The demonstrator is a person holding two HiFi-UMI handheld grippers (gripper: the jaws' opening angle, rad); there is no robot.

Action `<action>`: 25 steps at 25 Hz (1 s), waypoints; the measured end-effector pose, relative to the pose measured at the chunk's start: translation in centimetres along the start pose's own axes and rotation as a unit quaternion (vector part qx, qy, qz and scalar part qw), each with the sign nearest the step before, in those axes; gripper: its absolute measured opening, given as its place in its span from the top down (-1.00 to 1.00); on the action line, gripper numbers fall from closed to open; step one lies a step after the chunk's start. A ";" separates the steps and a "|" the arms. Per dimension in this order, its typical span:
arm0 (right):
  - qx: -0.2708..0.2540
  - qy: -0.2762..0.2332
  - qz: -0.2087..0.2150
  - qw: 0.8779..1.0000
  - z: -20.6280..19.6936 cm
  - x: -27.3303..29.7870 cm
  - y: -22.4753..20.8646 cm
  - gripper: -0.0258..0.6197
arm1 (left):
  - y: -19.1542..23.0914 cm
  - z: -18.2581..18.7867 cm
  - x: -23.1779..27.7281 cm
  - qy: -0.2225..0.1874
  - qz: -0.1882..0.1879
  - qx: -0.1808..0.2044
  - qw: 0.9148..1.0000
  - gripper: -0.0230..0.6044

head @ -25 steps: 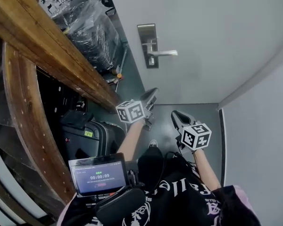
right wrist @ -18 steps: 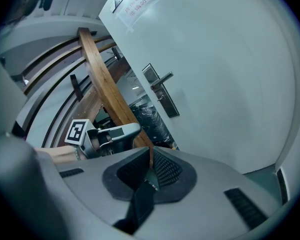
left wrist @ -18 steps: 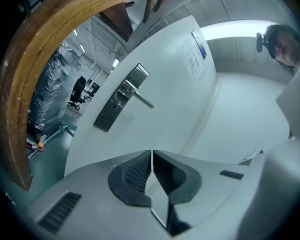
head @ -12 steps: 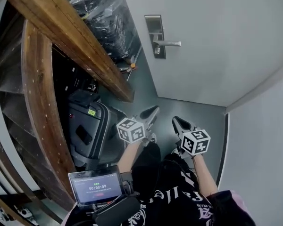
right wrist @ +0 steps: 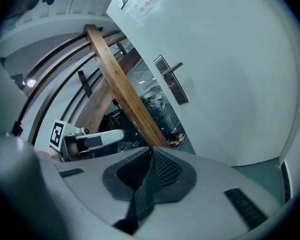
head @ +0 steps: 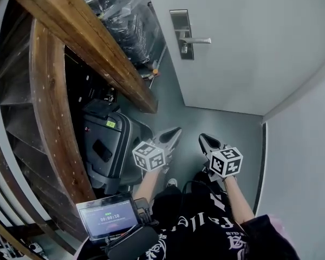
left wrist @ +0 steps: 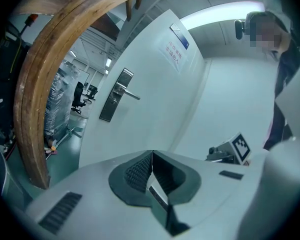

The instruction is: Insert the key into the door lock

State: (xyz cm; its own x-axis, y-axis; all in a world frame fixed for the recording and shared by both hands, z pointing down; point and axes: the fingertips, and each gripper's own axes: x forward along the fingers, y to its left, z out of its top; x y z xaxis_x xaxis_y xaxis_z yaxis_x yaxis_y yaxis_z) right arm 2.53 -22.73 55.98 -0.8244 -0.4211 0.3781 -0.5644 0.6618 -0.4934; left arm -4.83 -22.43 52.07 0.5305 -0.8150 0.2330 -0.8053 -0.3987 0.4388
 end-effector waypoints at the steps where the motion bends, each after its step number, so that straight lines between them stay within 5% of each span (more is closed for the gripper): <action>1: 0.001 -0.001 -0.003 1.000 -0.4 0.0 0.7 0.82 | -0.2 -0.1 -0.8 0.000 -0.007 0.000 1.000 0.91; 15: 0.035 -0.034 -0.043 0.998 -8.6 3.0 15.4 0.82 | 1.8 -6.2 -16.6 0.049 -0.079 -0.009 0.996 0.91; 25: 0.037 -0.026 -0.080 0.996 -12.8 0.7 20.7 0.82 | 1.0 -8.7 -21.0 0.060 -0.127 -0.011 0.990 0.91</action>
State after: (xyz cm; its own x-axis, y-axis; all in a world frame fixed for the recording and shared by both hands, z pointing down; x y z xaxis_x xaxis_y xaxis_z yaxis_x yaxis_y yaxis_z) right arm -9.16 -1.35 56.06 -0.7238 -0.5499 0.4168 -0.6886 0.5368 -0.4875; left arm -14.46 -2.03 55.13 0.7436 -0.6338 0.2131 -0.6368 -0.5741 0.5146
